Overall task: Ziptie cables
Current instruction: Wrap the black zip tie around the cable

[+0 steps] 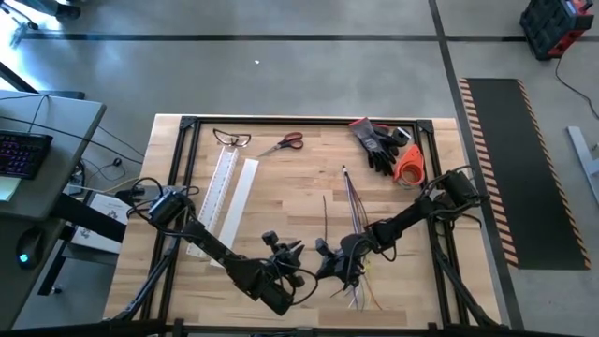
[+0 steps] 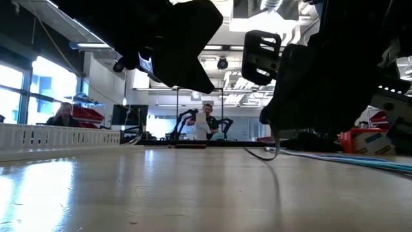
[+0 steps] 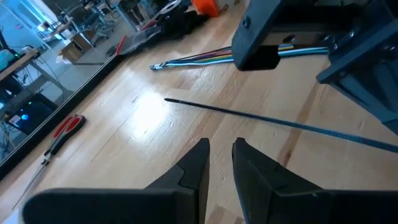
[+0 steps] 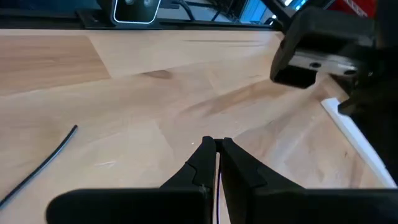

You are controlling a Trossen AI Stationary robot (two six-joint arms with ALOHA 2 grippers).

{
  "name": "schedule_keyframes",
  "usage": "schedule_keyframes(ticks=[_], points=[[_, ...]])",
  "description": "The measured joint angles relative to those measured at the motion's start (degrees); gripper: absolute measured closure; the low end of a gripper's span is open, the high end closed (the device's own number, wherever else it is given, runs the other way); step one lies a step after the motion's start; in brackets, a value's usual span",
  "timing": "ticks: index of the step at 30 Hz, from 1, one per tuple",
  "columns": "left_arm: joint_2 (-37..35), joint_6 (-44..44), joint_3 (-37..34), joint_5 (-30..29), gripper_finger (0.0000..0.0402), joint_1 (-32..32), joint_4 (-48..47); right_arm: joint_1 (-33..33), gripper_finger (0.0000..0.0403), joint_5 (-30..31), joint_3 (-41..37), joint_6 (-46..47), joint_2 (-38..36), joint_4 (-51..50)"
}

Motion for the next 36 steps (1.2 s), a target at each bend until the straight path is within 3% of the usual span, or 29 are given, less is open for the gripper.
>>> schedule_keyframes(ticks=[5, 13, 17, 21, 30, 36], points=[[0.0, 0.0, 0.0, 0.3, 0.0351, 0.0, 0.2, 0.0, 0.0386, 0.3, 0.0, 1.4, 0.0, -0.3], [0.0, 0.1, 0.0, 0.4, 0.0351, 0.0, 0.2, 0.3, 0.0285, 1.4, 0.0, 3.0, 0.0, -1.1], [0.0, 0.1, 0.0, 0.4, 0.0351, 0.0, 0.2, 1.5, 0.0256, 4.4, 0.0, 2.9, 0.0, -1.3], [0.0, 0.0, 0.0, 0.4, 0.0351, 0.0, 0.2, 3.4, 0.0247, 10.6, 0.0, 2.4, -1.4, -3.4], [0.0, 0.0, 0.0, 0.4, 0.0351, 0.0, 0.6, 8.3, 0.0246, 37.5, 0.0, 8.0, -9.2, -10.9], [0.0, 0.2, 0.0, 2.1, 0.0351, 0.0, 0.7, 8.4, 0.0246, 38.8, 0.0, 16.6, -17.1, -23.4]])
